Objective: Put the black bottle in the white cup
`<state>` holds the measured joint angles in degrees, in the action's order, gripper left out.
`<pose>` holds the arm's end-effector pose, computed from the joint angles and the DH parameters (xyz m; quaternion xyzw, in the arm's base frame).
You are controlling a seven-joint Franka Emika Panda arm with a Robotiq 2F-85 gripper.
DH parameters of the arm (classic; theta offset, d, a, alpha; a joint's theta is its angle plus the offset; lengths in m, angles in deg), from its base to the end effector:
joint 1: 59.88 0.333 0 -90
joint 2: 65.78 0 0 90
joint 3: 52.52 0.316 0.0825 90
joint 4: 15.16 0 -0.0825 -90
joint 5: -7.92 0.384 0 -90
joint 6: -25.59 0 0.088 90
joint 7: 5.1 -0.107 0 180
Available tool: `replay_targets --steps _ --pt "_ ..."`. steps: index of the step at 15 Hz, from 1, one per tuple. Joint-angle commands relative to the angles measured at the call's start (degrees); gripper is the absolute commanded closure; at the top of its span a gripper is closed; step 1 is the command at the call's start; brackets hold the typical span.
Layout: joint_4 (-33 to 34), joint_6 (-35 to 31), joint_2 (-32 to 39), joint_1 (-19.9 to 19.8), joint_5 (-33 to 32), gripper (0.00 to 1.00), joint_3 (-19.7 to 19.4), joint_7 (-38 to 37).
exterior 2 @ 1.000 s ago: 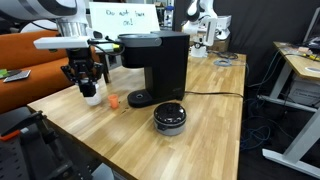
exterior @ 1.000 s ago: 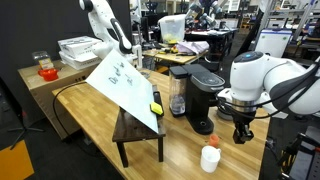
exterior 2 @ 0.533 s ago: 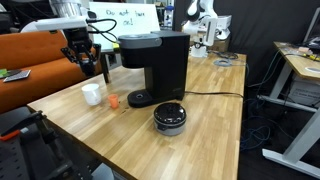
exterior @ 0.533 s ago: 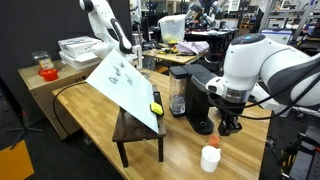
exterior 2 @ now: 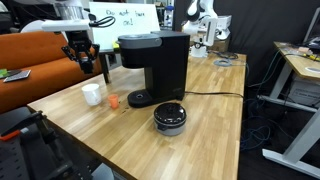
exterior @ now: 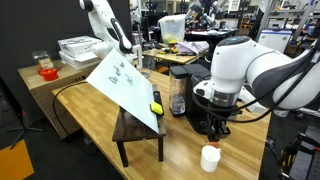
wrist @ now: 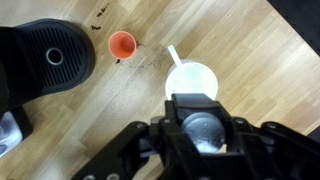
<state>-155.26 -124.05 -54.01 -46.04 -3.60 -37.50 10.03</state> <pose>0.4194 0.2401 0.2189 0.8916 0.4520 -0.0109 0.0244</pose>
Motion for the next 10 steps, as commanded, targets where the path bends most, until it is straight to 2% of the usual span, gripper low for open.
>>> replay_targets --steps 1,10 --pt "3.1 1.2 4.0 -0.9 3.6 0.86 1.3 3.5" --pt "5.0 1.8 7.6 -1.9 5.3 0.86 1.3 3.8"
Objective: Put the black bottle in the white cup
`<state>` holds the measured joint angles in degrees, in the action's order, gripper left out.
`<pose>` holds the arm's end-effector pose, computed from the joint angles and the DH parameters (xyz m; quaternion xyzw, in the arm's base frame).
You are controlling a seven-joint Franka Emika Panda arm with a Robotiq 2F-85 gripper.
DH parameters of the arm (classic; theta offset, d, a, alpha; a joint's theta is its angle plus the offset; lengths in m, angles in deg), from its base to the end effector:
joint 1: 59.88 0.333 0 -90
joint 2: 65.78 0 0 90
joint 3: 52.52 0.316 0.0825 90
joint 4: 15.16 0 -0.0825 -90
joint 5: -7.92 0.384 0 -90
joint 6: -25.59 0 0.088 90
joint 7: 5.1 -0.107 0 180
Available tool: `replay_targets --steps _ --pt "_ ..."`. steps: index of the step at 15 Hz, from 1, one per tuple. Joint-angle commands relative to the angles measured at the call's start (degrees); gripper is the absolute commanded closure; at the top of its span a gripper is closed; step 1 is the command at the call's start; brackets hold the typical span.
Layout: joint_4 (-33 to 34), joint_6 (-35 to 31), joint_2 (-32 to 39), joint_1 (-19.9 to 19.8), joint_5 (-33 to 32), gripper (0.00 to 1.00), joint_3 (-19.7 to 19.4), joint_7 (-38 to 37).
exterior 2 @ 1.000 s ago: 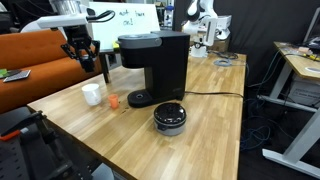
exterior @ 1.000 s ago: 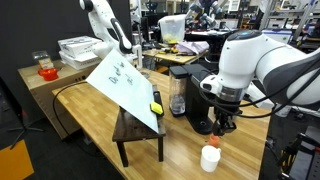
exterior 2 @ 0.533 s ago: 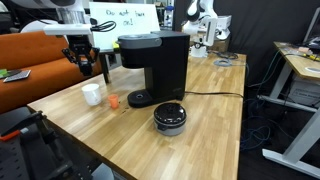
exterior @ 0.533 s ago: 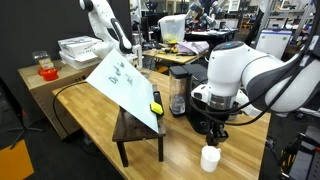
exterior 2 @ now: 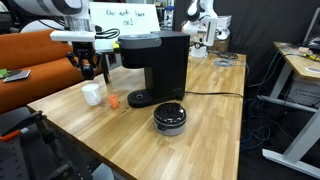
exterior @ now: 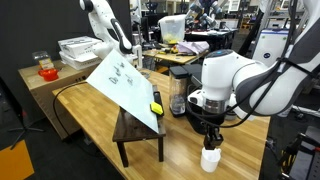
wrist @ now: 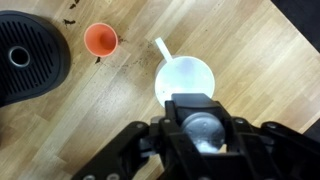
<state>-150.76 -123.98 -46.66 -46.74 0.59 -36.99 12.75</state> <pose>0.4344 0.2474 0.1845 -0.8967 -0.4408 0.0377 0.0104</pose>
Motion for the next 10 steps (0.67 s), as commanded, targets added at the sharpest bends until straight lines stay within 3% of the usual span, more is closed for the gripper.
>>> replay_targets --steps 1,10 --pt "0.2 1.8 0.3 -1.2 1.1 0.86 0.7 0.9" --pt "2.0 2.8 5.7 -1.2 0.6 0.86 1.0 1.0"
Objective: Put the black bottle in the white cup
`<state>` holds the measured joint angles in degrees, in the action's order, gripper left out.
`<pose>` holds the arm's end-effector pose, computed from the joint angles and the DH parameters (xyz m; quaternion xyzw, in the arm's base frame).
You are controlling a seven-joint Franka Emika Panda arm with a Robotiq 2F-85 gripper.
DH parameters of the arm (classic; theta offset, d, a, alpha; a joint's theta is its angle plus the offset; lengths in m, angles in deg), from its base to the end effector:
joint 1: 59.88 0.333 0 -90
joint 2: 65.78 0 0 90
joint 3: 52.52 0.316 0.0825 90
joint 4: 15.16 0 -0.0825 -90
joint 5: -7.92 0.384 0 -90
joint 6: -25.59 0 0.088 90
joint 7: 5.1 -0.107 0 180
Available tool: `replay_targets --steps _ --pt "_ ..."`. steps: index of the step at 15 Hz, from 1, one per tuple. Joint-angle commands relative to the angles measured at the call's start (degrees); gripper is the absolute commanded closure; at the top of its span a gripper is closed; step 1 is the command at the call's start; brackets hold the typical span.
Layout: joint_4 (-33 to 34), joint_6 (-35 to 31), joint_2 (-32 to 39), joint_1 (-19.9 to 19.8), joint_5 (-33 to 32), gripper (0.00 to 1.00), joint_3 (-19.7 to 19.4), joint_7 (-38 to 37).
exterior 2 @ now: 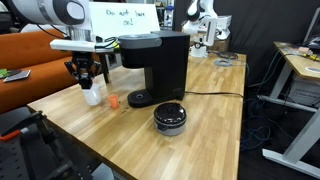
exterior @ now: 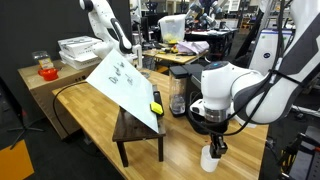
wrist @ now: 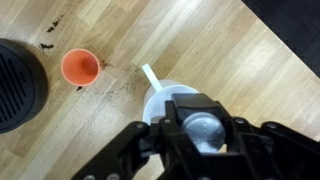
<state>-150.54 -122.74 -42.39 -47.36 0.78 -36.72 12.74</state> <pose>0.4232 0.2415 0.1490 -0.8962 -0.4354 0.0826 0.0192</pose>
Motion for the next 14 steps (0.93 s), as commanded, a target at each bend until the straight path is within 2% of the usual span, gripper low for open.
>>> replay_targets --steps 1,8,9,10,11,14 --pt "2.1 1.7 1.8 -0.6 0.3 0.86 0.7 1.0" --pt "3.7 2.0 3.2 -1.1 0.6 0.86 0.6 1.0" --pt "3.7 2.1 3.2 -1.1 0.7 0.8 0.7 1.1" --pt "3.6 2.3 3.2 -1.1 0.7 0.36 0.6 1.0" --pt "3.5 2.6 3.1 -1.3 0.9 0.34 0.7 1.2" --pt "3.0 2.9 2.5 -1.8 1.5 0.16 1.2 1.7"
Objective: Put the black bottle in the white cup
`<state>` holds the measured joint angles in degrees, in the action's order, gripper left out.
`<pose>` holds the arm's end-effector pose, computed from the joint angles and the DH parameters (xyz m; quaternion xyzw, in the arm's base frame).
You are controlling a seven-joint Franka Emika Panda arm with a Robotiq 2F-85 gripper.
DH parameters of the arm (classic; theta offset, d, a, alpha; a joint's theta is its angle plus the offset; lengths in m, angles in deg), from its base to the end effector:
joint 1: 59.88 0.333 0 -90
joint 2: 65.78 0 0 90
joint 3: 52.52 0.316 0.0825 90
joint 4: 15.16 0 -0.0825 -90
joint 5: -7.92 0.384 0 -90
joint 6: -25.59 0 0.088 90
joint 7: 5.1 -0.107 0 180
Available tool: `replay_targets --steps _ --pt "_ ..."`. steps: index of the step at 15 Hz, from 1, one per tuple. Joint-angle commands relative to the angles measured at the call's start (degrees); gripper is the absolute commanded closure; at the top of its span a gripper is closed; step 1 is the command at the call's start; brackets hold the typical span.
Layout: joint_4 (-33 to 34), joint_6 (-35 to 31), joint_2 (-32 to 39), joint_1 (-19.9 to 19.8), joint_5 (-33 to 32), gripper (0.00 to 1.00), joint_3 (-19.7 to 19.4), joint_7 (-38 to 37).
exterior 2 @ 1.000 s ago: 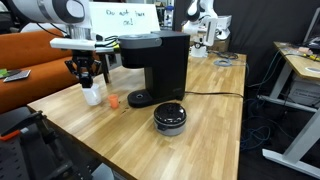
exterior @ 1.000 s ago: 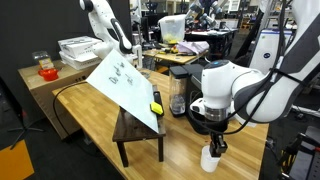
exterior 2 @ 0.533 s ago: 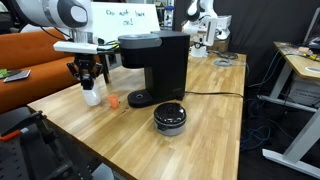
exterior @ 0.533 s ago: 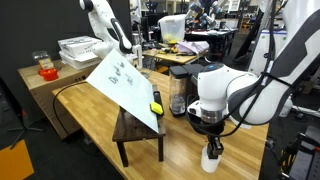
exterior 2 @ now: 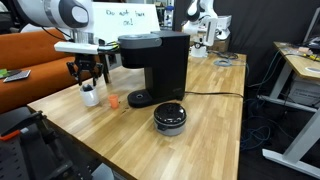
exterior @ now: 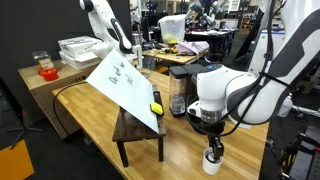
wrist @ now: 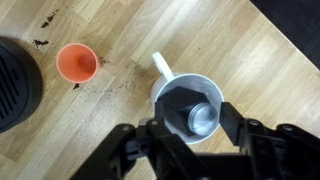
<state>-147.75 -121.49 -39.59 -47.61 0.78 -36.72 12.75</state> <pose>0.4331 0.2446 0.1385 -0.8970 -0.4314 0.0928 0.0242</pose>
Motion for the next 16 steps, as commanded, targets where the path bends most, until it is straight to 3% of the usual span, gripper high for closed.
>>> replay_targets --steps 1,3,8,12,16 --pt "-0.2 1.5 -0.7 -1.7 1.8 0.07 1.4 1.8" --pt "-1.0 1.4 -1.6 -1.8 1.9 0.0 1.5 1.6" --pt "-5.0 1.0 -7.6 -2.2 3.4 0.0 1.9 0.4" --pt "-13.6 1.5 -17.8 -2.8 8.6 0.0 1.5 -0.7" --pt "-24.8 2.5 -30.1 -2.1 18.2 0.0 0.7 0.8"
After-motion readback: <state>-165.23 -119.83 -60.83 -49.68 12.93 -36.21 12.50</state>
